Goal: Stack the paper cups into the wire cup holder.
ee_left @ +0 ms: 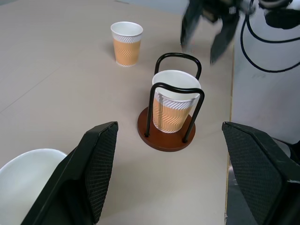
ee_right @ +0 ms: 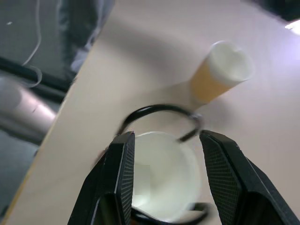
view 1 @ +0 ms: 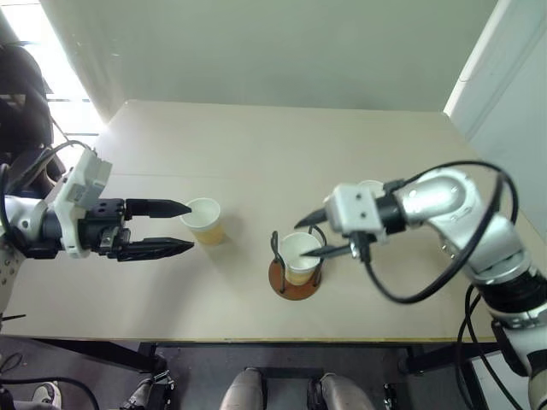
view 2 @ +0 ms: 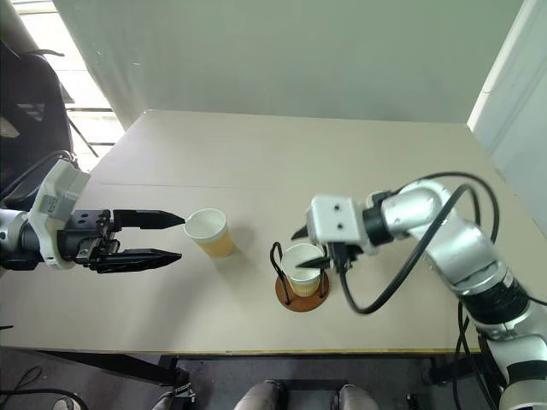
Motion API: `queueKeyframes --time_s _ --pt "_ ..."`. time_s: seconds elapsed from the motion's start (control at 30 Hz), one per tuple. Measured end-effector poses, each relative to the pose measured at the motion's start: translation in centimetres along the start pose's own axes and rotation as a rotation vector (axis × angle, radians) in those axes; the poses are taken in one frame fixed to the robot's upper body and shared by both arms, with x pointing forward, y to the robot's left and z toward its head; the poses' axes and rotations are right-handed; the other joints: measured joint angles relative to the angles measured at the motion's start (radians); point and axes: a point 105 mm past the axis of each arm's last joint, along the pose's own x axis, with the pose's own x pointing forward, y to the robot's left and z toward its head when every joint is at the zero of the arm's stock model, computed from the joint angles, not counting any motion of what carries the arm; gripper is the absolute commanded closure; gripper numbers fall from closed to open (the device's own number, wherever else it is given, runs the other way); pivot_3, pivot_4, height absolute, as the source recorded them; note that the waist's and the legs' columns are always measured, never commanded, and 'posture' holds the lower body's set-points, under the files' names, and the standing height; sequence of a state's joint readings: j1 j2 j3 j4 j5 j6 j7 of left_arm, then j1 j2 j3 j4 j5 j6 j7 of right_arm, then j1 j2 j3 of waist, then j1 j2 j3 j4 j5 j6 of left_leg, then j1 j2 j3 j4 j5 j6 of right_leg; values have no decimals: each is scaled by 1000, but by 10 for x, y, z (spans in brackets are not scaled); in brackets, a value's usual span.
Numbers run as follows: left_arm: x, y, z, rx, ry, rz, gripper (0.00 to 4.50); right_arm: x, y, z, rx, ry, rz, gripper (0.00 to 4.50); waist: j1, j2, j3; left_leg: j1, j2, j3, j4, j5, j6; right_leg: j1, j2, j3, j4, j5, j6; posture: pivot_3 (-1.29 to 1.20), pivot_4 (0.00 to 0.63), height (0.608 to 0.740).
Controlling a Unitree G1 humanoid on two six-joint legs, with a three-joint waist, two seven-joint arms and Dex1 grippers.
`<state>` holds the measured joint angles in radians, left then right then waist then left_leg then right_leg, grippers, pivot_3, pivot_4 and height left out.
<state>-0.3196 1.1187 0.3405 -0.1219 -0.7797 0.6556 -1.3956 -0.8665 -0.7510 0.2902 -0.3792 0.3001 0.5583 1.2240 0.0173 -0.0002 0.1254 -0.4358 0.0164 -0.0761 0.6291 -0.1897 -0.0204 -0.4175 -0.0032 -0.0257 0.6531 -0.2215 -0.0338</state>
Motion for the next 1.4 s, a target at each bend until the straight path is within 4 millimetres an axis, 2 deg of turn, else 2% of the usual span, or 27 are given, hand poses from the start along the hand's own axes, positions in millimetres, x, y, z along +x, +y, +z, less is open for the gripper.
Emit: queueKeyframes --time_s 0.1,0.2,0.37,0.53,0.77,0.87,0.97,1.2,1.37,1.4 --pt "0 0 0 1 0 2 677 -29 -35 10 22 -60 -160 2305 0 0 0 0 0 0 0 -4 -7 0 0 0 0 0 0 0 150 740" --pt "-1 1 0 0 0 4 677 -48 -58 4 64 -66 -298 2305 1 0 0 1 0 0 0 -4 -7 0 0 0 1 0 -1 0 150 740" --pt "-1 2 3 10 -5 6 677 -69 -81 -56 212 74 -447 2305 2 0 0 1 0 0 0 -5 -9 -1 -1 0 3 0 0 0 150 740" --pt "-1 2 3 12 -5 8 677 -75 -73 -122 316 242 -416 2305 2 1 0 1 0 1 0 -5 -9 -4 -2 0 9 2 2 0 150 740" --pt "-5 -3 0 9 1 28 677 -65 -58 -163 356 340 -327 2305 -4 1 1 1 3 1 0 -3 -6 -4 -1 -2 10 1 2 0 150 740" --pt "-7 -4 0 12 2 49 677 -62 -56 -174 359 375 -298 2305 -5 2 1 1 3 1 0 -4 -6 -4 -1 -2 10 1 1 0 150 740" --pt "-10 -7 -1 14 8 62 677 -57 -56 -176 344 382 -275 2305 -6 2 1 1 3 1 0 -6 -9 -4 -1 -2 10 1 1 0 150 740" --pt "-14 -14 -3 1 17 91 677 -30 -45 -188 288 436 -184 2305 -8 3 2 2 3 1 0 -8 -12 -4 -1 -2 10 1 -1 0 150 740" --pt "-16 -15 -2 -1 16 108 677 -28 -40 -199 232 501 -165 2305 -4 3 2 1 3 2 0 -8 -13 -4 -1 -2 10 2 -4 0 150 740" --pt "-15 -16 -2 -1 14 106 677 -27 -40 -199 225 503 -163 2474 -4 3 2 2 3 2 0 -8 -13 -4 -1 -2 10 1 -6 0 150 740"
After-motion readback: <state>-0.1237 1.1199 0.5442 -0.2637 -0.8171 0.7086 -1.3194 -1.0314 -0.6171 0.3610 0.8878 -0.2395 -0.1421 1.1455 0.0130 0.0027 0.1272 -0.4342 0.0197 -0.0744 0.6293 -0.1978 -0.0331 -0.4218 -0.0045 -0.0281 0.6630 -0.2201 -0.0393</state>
